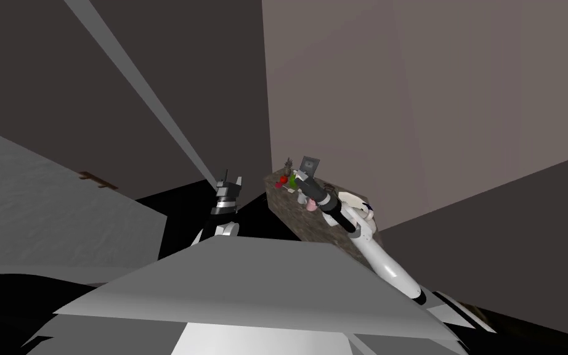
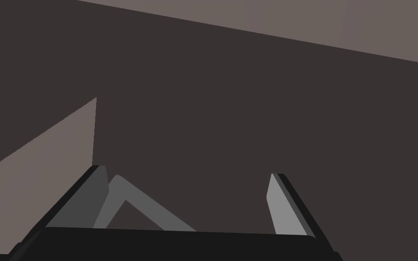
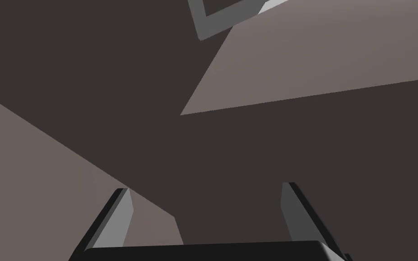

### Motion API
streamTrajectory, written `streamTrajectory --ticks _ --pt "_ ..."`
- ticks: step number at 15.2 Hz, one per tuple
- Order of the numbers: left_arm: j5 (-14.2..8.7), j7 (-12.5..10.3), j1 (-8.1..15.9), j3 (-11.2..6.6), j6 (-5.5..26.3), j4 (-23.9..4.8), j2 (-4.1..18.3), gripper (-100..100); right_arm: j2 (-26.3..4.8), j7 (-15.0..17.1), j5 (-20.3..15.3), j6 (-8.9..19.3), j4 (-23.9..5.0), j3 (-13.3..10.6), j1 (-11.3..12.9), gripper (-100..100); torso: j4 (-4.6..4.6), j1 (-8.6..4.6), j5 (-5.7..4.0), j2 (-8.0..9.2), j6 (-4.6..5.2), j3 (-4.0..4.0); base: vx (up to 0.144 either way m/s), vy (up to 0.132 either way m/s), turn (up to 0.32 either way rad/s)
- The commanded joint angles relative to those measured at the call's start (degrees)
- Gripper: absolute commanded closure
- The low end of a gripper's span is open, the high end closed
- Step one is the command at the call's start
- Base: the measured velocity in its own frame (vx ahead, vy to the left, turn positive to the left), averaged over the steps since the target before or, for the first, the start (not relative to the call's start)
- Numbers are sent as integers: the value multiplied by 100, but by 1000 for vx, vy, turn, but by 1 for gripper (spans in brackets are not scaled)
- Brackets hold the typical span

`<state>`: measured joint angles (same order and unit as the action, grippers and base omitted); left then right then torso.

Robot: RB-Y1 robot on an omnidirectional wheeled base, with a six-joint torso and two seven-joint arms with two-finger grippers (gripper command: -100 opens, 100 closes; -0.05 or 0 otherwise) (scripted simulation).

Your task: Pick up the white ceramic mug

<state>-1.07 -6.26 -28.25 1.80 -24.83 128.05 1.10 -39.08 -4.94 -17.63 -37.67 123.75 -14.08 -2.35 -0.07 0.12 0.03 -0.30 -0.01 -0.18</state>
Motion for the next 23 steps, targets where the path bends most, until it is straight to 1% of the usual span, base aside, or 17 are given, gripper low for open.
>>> streamTrajectory --ticks 1,2,4,5,7,8,10,11,13,14,15,16,18,19,21,22,23 --pt "0 0 0 0 0 0 0 0 -193 -24 -72 -86 -79 -54 84 -100 0 0 0 0 0 0 46 31 -5" --pt "0 0 0 0 0 0 0 0 -386 -84 -315 -211 -210 -258 332 -100 0 0 0 4 0 2 61 36 -23" --pt "0 0 0 0 0 0 0 0 -528 -84 -315 -211 -210 -258 340 -100 0 2 1 -2 0 -1 63 34 -14" --pt "0 0 0 0 0 0 0 0 -730 -144 -563 -338 -345 -467 587 -100 0 1 0 2 0 1 59 43 -20" --pt "0 0 0 0 0 0 0 0 -862 -144 -563 -338 -345 -467 600 -100 0 5 1 0 0 0 55 38 -13" --pt "0 0 0 0 0 0 0 0 -1052 -206 -814 -467 -481 -682 838 -100 1 2 1 4 1 2 64 32 -26" --pt "0 0 0 0 0 0 0 0 -1194 -206 -814 -467 -481 -682 861 -100 0 1 1 -1 0 -1 57 32 -11" --pt "0 0 0 0 0 0 0 0 -1391 -268 -1065 -598 -619 -901 1124 -100 0 0 0 4 1 2 54 42 -17" --pt "0 0 0 0 0 0 0 0 -1524 -268 -1069 -598 -619 -901 1124 -100 0 5 1 1 0 0 62 41 -14" --pt "0 0 0 0 0 0 0 0 -1725 -330 -1313 -729 -757 -1124 1386 -100 0 3 1 2 1 1 65 41 -18" --pt "0 0 0 0 0 0 0 0 -1835 -330 -1325 -729 -757 -1124 1386 -100 0 4 1 0 0 0 73 44 -19" --pt "0 0 0 0 0 0 0 0 -1980 -393 -1504 -860 -896 -1318 1593 -100 0 4 1 -2 1 -1 80 60 -25" --pt "0 0 0 0 0 0 0 0 -2170 -393 -1582 -860 -896 -1351 1647 -100 -1 11 3 -6 1 -3 70 57 -16" --pt "0 0 0 0 0 0 0 0 -2357 -455 -1804 -991 -1034 -1579 1855 -100 -1 9 2 -2 0 -2 68 59 -12" --pt "0 0 0 0 0 0 0 0 -2485 -455 -1839 -991 -1034 -1580 1904 -100 -1 11 3 -3 0 -2 59 48 -13" --pt "0 0 0 0 0 0 0 0 -2673 -517 -2095 -1121 -1171 -1811 2150 -100 0 6 2 2 1 1 57 46 -16" --pt "0 0 0 0 0 0 0 0 -2792 -517 -2096 -1121 -1171 -1811 2156 -100 1 6 2 2 1 1 66 49 -16"
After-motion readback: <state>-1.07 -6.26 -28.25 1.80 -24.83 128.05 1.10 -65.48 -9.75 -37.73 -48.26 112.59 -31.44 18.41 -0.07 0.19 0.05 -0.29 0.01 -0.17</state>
